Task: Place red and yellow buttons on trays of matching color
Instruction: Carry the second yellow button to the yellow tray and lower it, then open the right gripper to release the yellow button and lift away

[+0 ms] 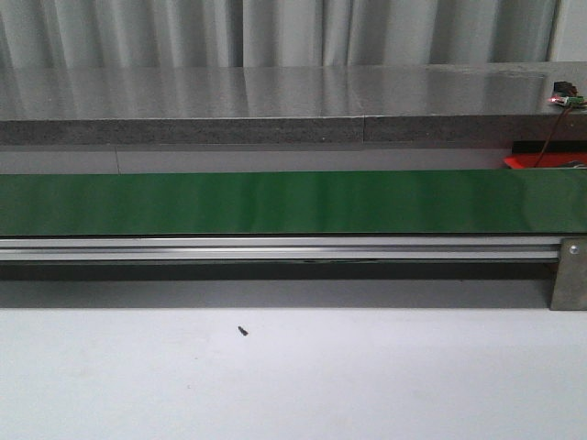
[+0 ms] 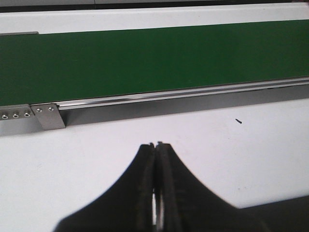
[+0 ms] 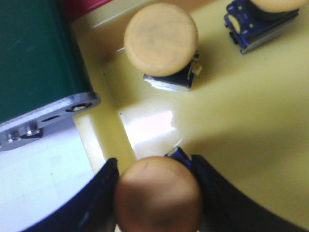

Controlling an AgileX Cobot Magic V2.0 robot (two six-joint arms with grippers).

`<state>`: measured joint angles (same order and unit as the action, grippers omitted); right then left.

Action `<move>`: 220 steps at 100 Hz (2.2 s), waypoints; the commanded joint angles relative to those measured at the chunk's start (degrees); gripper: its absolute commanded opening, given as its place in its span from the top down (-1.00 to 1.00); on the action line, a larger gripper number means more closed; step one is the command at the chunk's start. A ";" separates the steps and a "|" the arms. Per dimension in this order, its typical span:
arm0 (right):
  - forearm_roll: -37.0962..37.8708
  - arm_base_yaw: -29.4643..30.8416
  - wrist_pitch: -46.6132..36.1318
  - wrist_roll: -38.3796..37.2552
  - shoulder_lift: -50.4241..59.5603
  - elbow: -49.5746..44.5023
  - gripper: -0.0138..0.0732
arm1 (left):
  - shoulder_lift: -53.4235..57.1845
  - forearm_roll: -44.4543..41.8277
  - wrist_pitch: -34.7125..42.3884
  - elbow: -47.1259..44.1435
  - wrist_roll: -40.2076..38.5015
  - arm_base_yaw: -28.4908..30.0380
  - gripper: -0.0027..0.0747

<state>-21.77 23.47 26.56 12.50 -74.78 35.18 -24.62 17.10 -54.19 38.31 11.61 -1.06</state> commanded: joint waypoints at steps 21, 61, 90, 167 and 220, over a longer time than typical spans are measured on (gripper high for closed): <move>-1.14 0.43 -2.66 0.28 -1.91 1.24 0.09 | -0.36 1.34 3.47 1.41 -0.18 -0.46 0.98; -0.56 0.43 -2.59 0.38 0.39 1.40 -0.57 | -0.36 1.34 3.47 1.41 -0.18 -0.46 0.98; 3.95 -3.29 -2.54 0.48 7.72 1.40 0.17 | -0.36 1.34 3.47 1.41 -0.18 -0.46 0.98; 4.87 -16.90 -5.19 0.32 28.55 0.38 0.82 | -0.36 1.34 3.47 1.41 -0.18 -0.46 0.98; 4.87 -16.90 -6.67 0.32 34.05 -1.70 0.82 | -0.36 2.77 5.79 1.41 -0.18 -0.46 0.98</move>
<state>-16.09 6.61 24.02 12.50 -41.15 32.00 -24.62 17.38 -52.51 38.31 11.61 -1.06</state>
